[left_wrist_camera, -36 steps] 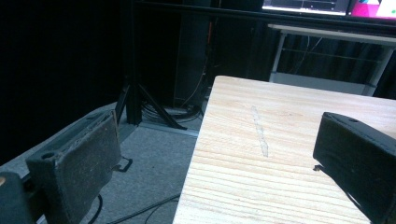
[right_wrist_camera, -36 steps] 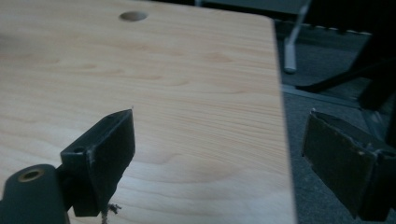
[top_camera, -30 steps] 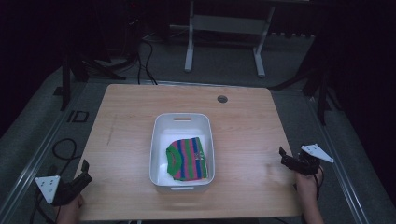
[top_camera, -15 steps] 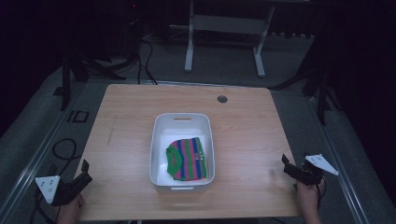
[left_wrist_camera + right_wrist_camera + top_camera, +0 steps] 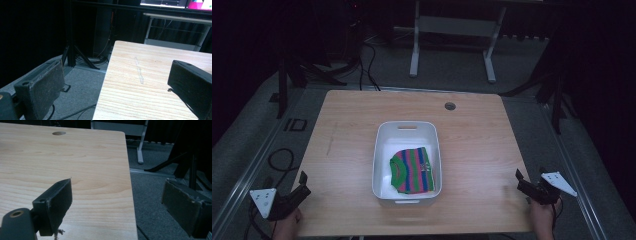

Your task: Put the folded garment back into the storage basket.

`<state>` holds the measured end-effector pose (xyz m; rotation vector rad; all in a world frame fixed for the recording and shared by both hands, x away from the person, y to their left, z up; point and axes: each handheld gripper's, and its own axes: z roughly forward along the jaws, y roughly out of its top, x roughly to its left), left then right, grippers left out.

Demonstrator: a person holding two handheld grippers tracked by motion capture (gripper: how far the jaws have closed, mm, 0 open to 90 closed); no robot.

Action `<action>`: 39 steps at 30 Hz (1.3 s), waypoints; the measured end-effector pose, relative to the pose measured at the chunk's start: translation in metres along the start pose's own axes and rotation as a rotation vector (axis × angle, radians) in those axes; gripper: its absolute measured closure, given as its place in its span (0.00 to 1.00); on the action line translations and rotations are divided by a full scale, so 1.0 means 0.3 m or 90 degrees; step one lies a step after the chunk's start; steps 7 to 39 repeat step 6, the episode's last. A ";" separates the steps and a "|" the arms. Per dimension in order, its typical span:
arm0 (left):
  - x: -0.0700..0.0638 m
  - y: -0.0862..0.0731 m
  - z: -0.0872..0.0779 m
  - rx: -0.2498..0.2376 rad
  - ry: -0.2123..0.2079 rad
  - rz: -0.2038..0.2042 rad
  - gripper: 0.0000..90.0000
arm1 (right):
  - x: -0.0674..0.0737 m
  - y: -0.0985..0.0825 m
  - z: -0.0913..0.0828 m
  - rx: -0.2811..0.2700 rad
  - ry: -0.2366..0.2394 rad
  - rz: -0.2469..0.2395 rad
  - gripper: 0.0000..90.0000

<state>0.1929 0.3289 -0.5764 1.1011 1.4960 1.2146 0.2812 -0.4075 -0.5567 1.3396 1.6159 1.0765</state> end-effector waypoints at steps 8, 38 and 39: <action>0.000 0.000 0.000 0.001 -0.001 0.000 0.02 | -0.009 -0.003 0.002 -0.004 0.000 0.008 0.11; 0.000 0.000 0.000 0.001 -0.001 0.000 0.02 | -0.009 -0.003 0.002 -0.004 0.000 0.008 0.11; 0.000 0.000 0.000 0.001 -0.001 0.000 0.02 | -0.009 -0.003 0.002 -0.004 0.000 0.008 0.11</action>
